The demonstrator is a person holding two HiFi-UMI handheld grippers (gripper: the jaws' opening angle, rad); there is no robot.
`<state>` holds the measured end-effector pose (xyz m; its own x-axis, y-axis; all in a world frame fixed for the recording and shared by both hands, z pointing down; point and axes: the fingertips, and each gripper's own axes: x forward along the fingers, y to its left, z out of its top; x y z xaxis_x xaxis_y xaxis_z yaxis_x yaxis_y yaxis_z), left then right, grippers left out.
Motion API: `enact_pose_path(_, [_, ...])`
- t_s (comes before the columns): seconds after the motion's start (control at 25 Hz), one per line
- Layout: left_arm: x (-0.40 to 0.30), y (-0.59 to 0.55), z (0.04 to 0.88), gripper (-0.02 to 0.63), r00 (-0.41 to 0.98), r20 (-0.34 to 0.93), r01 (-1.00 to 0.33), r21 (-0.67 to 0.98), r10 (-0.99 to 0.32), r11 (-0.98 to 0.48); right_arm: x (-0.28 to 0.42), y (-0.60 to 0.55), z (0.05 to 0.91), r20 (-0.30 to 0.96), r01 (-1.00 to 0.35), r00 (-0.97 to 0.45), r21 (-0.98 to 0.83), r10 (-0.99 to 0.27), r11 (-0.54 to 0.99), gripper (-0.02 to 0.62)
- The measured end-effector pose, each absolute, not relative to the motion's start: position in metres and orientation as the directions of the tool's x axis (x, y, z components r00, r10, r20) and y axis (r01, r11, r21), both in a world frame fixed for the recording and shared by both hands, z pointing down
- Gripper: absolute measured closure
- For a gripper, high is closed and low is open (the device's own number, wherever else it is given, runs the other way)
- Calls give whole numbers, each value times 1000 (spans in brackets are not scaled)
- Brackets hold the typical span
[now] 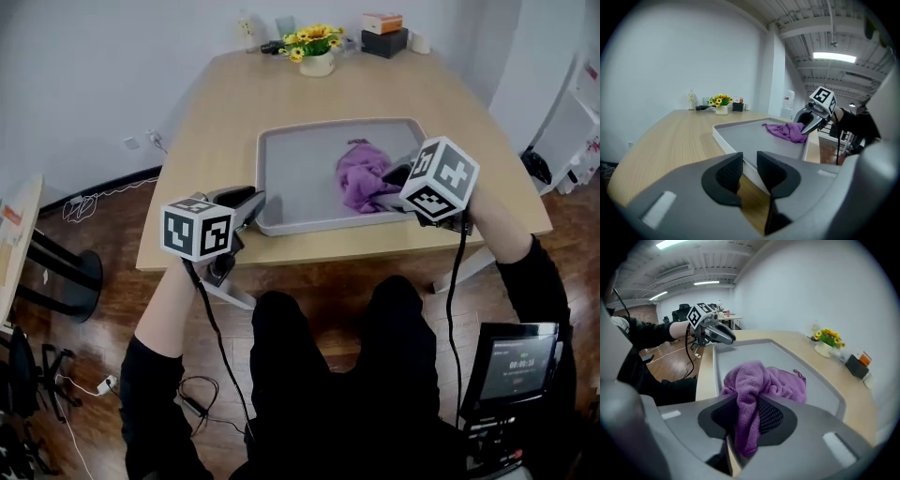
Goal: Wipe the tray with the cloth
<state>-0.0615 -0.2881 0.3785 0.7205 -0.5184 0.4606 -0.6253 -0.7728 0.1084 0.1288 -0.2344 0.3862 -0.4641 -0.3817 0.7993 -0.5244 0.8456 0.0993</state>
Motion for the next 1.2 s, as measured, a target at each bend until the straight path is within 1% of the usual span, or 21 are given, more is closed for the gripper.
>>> enact_pose_path(0.2, [-61,-286,378,529,720,462,-626,108,-518,-773,222,-226,387,817,-624,-443,17,-371,781,495])
enact_pose_path(0.28, [-62,-288,376,529,720,461,-626,110,-518,-772,243,-234,384,814,-640,-449,-5,-368,768,495])
enact_pose_path(0.4, [-62,-286,374,529,720,457,-627,106,-522,-772,255,-264,381,789,-662,-478,-36,-385,749,494])
enact_pose_path(0.52, [-60,-283,374,531,719,450,-628,96,-529,-772,259,-316,380,777,-700,-447,5,-443,714,494])
enact_pose_path(0.64, [-68,-277,375,531,723,444,-625,96,-529,-775,243,-363,380,776,-734,-409,31,-479,678,494])
enact_pose_path(0.76, [-75,-264,371,532,730,440,-618,98,-523,-780,219,-373,376,799,-743,-373,47,-472,668,495])
enact_pose_path(0.88, [-71,-264,367,532,732,439,-615,95,-521,-783,219,-373,372,828,-728,-312,106,-465,677,495])
enact_pose_path(0.96, [-69,-267,368,534,732,441,-614,96,-520,-783,218,-369,373,827,-712,-331,97,-455,696,495])
enact_pose_path(1.08, [-64,-275,374,534,732,446,-613,102,-515,-784,208,-348,379,811,-672,-409,42,-418,739,495])
enact_pose_path(1.2, [-59,-286,377,534,728,447,-616,96,-519,-782,191,-303,383,801,-595,-476,10,-362,804,495])
